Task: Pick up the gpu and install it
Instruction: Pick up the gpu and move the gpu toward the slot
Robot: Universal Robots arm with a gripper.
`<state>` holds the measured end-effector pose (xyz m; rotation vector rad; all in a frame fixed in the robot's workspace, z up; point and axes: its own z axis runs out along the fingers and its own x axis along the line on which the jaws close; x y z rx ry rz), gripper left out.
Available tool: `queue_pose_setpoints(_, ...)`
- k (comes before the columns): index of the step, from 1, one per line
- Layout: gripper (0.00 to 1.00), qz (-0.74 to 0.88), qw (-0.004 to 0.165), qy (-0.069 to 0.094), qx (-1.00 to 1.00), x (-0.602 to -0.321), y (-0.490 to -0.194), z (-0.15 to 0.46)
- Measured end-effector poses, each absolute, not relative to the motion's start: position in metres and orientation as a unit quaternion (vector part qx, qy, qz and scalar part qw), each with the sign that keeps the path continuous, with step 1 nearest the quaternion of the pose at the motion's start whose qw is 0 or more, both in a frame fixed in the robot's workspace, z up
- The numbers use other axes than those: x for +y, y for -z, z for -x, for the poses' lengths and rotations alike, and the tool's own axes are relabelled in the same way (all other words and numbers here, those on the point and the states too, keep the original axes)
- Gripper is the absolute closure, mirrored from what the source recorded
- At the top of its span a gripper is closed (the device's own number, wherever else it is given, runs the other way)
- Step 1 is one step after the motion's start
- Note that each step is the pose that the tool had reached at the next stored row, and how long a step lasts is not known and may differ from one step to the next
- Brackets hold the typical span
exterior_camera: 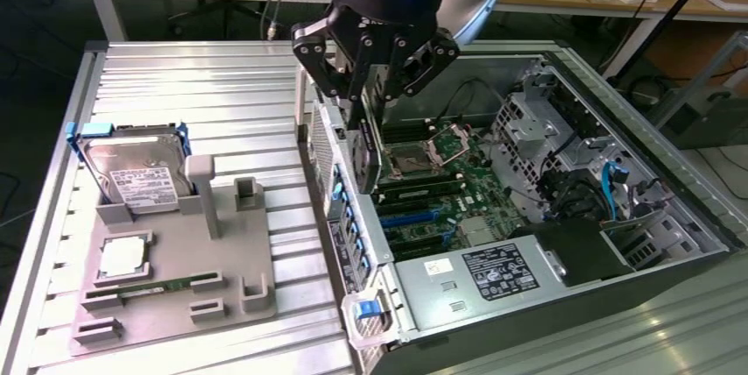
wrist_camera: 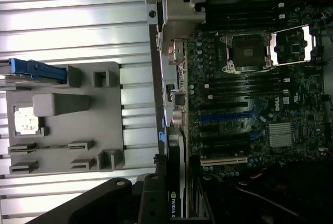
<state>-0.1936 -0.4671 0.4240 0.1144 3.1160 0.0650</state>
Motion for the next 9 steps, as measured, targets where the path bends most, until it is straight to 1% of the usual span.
queue_pose_setpoints(9, 0.73, -0.037, 0.011, -0.021, 0.999, -0.467, -0.424, 0.181)
